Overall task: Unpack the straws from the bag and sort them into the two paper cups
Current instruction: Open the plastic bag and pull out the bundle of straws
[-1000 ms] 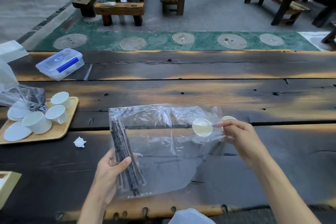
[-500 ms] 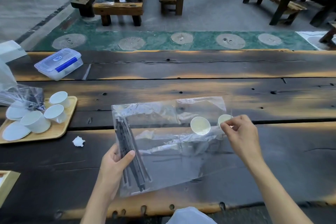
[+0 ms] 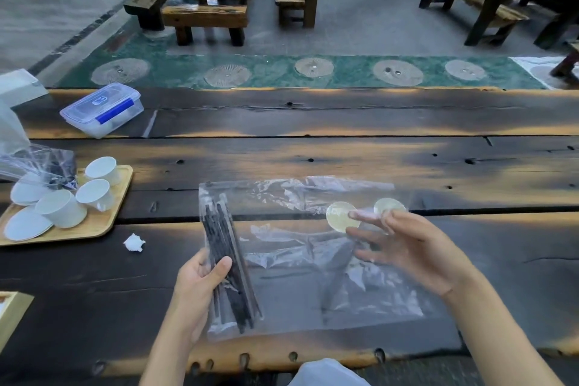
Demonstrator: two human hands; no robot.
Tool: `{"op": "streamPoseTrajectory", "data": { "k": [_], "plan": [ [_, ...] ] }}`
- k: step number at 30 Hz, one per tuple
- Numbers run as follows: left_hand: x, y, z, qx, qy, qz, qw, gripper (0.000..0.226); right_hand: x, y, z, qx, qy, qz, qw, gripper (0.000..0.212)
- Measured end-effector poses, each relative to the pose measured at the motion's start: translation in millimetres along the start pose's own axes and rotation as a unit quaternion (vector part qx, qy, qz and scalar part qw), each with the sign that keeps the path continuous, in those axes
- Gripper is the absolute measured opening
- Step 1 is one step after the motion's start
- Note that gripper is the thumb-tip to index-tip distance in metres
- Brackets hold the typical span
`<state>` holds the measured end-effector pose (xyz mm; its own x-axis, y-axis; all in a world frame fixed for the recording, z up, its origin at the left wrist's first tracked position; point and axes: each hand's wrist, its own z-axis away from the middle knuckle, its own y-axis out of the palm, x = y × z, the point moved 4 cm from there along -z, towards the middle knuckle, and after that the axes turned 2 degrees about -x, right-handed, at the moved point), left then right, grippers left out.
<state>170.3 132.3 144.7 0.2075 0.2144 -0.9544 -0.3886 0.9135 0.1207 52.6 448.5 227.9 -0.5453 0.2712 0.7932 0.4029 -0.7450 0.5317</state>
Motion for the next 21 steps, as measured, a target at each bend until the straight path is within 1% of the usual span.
{"op": "streamPoseTrajectory", "data": {
  "k": [2, 6, 7, 9, 10, 11, 12, 13, 14, 15, 16, 17, 18, 19, 20, 21],
  "plan": [
    [-2, -2, 0, -0.008, 0.004, 0.006, 1.0, 0.037, 1, 1, 5, -0.013, 0.002, 0.03, 0.999, 0.021],
    [-3, -1, 1, 0.001, 0.013, 0.017, 1.0, 0.042, 9, 15, 17, 0.089, 0.001, -0.043, 0.995, 0.023],
    [-3, 1, 2, 0.003, 0.014, 0.02, 1.0, 0.05, 10, 15, 17, 0.068, -0.001, -0.029, 0.997, 0.023],
    [-5, 0, 2, -0.006, 0.017, 0.023, 1.0, 0.077, 9, 5, 15, -0.021, -0.017, 0.081, 0.996, 0.026],
    [-5, 0, 3, -0.012, 0.017, 0.023, 1.0, 0.084, 8, 4, 17, -0.005, -0.021, 0.097, 0.995, 0.026],
    [-6, 0, 4, -0.012, 0.02, 0.021, 1.0, 0.087, 8, 9, 20, 0.051, -0.026, 0.065, 0.996, 0.024],
    [-6, -1, 4, -0.01, 0.023, 0.02, 0.999, 0.087, 9, 15, 24, 0.125, -0.032, 0.009, 0.992, 0.021],
    [-7, 1, 5, -0.008, 0.024, 0.018, 1.0, 0.088, 10, 18, 27, 0.165, -0.027, -0.057, 0.984, 0.021],
    [-7, 1, 6, -0.006, 0.025, 0.016, 1.0, 0.087, 11, 16, 29, 0.166, -0.016, -0.108, 0.98, 0.021],
    [-6, 1, 6, -0.006, 0.024, 0.02, 1.0, 0.084, 11, 15, 30, 0.154, -0.004, -0.134, 0.979, 0.021],
    [-5, 1, 6, -0.003, 0.021, 0.031, 0.999, 0.077, 7, 14, 28, 0.152, 0.01, -0.129, 0.98, 0.02],
    [-5, 1, 6, 0.001, 0.019, 0.045, 0.999, 0.07, 5, 15, 27, 0.147, 0.033, -0.083, 0.985, 0.018],
    [-7, 2, 6, 0.006, 0.018, 0.055, 0.998, 0.066, 1, 16, 24, 0.139, 0.042, -0.005, 0.989, 0.018],
    [-7, 3, 7, 0.011, 0.021, 0.057, 0.998, 0.065, -4, 16, 22, 0.128, 0.051, 0.082, 0.987, 0.024],
    [-9, 5, 8, 0.017, 0.023, 0.055, 0.998, 0.065, -10, 15, 20, 0.121, 0.069, 0.163, 0.977, 0.033],
    [-10, 6, 8, 0.03, 0.023, 0.051, 0.998, 0.063, -13, 17, 21, 0.138, 0.075, 0.208, 0.965, 0.037]
  ]
}}
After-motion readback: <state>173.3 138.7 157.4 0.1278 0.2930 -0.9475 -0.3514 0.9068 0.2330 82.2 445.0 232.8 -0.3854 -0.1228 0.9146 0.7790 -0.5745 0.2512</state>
